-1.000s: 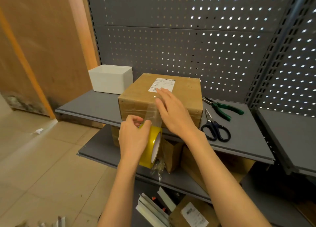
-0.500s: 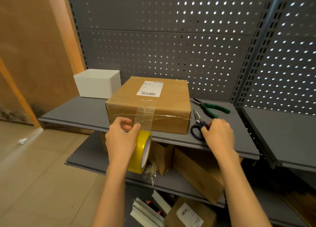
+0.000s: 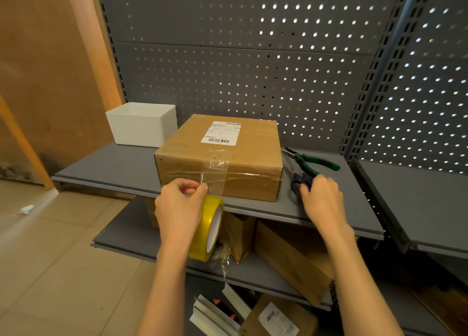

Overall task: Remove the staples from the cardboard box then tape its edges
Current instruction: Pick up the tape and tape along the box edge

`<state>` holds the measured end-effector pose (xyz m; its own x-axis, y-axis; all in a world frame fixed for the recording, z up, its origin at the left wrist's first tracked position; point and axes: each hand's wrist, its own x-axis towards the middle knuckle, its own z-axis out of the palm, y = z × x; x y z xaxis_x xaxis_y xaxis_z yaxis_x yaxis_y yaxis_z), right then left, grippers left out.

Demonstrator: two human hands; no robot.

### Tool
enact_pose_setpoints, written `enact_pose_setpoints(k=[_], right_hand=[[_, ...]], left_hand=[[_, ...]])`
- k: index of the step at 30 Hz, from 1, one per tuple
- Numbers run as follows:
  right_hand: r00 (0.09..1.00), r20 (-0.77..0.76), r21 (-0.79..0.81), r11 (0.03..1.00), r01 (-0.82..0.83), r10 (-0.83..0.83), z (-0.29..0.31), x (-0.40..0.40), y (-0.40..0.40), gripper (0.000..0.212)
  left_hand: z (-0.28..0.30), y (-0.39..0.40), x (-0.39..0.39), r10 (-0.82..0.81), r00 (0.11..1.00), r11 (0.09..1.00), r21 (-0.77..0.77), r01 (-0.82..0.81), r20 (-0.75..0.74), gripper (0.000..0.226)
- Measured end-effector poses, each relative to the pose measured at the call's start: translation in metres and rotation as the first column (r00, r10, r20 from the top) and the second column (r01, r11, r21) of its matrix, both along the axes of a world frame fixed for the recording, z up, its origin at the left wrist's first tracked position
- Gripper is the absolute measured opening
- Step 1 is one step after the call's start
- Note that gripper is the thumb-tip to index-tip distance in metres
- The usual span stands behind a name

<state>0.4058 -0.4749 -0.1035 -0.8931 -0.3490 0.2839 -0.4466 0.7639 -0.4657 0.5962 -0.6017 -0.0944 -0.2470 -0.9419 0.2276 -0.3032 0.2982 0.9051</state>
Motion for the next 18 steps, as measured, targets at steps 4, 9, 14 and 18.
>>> enact_pose_setpoints(k=[4, 9, 14, 18], right_hand=[[0.990, 0.037, -0.455, 0.885, -0.101, 0.132, 0.022, 0.001, 0.007, 0.021], [0.910, -0.158, -0.533, 0.743, -0.405, 0.383, 0.052, 0.023, 0.009, 0.025], [0.783, -0.099, -0.356, 0.713, -0.604, 0.614, 0.047, 0.039, -0.002, 0.033], [0.747, -0.044, -0.280, 0.710, -0.646, 0.663, 0.043, 0.043, -0.001, 0.043]], left_hand=[[0.000, 0.001, -0.001, 0.003, 1.000, 1.000, 0.007, -0.003, 0.001, 0.017], [0.001, 0.002, -0.002, 0.020, 1.000, 1.000, 0.024, -0.020, 0.005, 0.017], [0.004, 0.002, -0.003, 0.036, 0.999, 0.999, 0.023, -0.036, 0.009, 0.013], [0.004, 0.002, -0.003, 0.034, 0.999, 0.999, 0.028, -0.034, 0.003, 0.012]])
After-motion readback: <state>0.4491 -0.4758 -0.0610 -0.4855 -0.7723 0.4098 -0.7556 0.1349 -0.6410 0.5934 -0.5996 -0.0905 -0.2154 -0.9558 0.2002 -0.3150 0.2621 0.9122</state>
